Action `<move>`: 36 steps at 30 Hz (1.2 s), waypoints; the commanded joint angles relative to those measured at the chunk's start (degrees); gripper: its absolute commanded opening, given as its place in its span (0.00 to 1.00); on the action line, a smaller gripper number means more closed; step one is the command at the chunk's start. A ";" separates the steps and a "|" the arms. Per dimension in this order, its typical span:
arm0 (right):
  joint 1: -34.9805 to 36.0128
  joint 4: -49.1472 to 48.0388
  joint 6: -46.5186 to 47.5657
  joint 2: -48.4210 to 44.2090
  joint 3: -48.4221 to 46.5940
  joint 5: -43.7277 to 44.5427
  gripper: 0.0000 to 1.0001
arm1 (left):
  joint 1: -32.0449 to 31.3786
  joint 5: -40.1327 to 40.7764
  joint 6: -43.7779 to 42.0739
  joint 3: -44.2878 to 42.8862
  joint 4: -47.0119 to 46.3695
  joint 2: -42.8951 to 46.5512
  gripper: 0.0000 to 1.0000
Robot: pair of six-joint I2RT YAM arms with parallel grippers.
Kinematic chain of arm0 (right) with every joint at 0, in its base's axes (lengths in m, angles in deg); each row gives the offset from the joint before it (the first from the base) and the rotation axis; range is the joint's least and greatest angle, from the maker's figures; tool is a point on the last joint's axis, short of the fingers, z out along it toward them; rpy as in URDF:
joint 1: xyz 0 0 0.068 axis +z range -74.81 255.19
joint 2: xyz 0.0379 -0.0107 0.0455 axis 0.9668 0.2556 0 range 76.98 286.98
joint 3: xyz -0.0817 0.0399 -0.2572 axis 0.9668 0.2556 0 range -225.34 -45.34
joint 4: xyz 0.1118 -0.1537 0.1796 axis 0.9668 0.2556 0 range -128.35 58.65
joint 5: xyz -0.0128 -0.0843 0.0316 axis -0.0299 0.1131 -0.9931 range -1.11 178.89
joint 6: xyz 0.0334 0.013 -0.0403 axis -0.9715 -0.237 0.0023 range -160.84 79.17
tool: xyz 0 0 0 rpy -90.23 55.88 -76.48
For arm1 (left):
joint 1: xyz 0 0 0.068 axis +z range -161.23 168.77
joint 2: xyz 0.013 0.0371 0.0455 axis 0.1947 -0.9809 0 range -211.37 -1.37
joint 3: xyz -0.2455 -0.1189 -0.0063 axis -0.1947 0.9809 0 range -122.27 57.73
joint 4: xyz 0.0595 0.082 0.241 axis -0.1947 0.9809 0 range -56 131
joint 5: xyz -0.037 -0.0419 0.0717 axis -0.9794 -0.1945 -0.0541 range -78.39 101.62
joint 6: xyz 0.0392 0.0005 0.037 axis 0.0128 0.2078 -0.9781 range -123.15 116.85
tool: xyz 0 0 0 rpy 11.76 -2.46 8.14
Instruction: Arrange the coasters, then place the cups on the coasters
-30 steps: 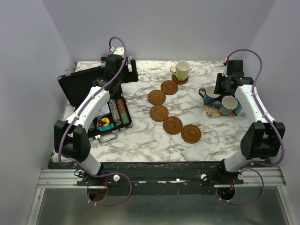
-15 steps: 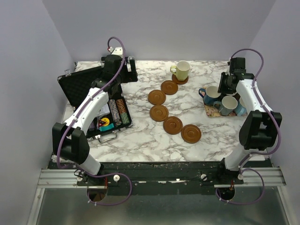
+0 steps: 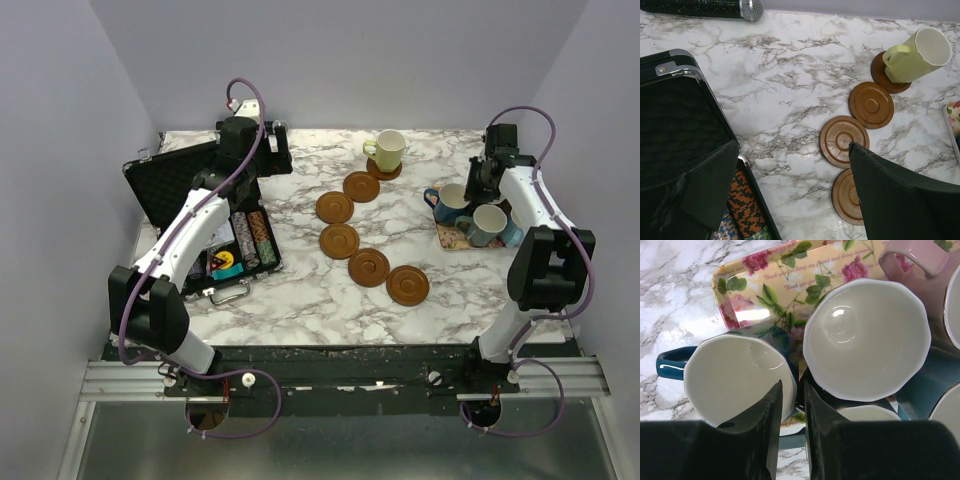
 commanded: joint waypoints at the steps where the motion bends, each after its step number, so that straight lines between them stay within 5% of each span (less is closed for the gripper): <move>1: -0.32 -0.85 -0.33 1.45 -1.80 -0.27 0.31 | 0.27 1.44 -0.12 1.30 -0.01 2.07 0.99; 13: -0.32 -1.12 1.16 3.55 -2.24 -1.41 0.19 | 0.27 1.70 -0.13 1.48 0.34 2.07 0.99; 19: -0.32 -0.07 3.00 5.05 -4.87 -2.91 0.01 | 0.27 1.70 -0.21 1.30 0.34 1.72 0.99; 36: -0.14 1.07 10.74 1.10 -11.02 -10.47 0.01 | 0.27 0.83 -0.65 1.13 -0.10 1.37 0.99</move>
